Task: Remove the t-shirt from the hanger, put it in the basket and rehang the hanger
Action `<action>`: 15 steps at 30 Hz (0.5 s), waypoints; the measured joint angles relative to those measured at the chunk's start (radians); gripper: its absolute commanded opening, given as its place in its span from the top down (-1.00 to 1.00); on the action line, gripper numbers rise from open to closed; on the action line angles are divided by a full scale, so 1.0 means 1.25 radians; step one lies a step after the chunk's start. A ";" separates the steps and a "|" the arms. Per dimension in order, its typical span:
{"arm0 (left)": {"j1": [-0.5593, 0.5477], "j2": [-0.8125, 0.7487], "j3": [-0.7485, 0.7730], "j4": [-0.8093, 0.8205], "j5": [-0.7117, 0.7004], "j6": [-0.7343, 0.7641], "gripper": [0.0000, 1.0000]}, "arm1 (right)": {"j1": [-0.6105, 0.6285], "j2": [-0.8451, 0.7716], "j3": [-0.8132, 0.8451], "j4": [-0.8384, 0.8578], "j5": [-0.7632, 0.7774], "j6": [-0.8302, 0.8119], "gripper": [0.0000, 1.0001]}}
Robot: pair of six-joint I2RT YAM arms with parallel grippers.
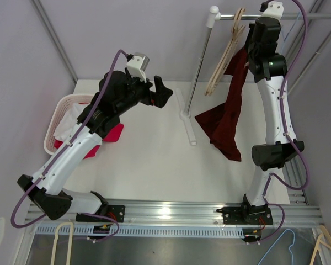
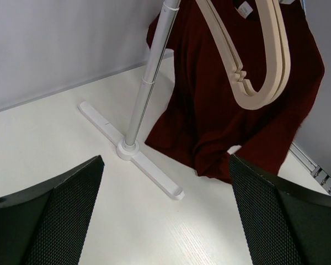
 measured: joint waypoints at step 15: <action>-0.066 -0.012 -0.012 0.000 -0.069 0.041 -0.99 | 0.027 -0.113 -0.125 0.119 0.018 -0.089 1.00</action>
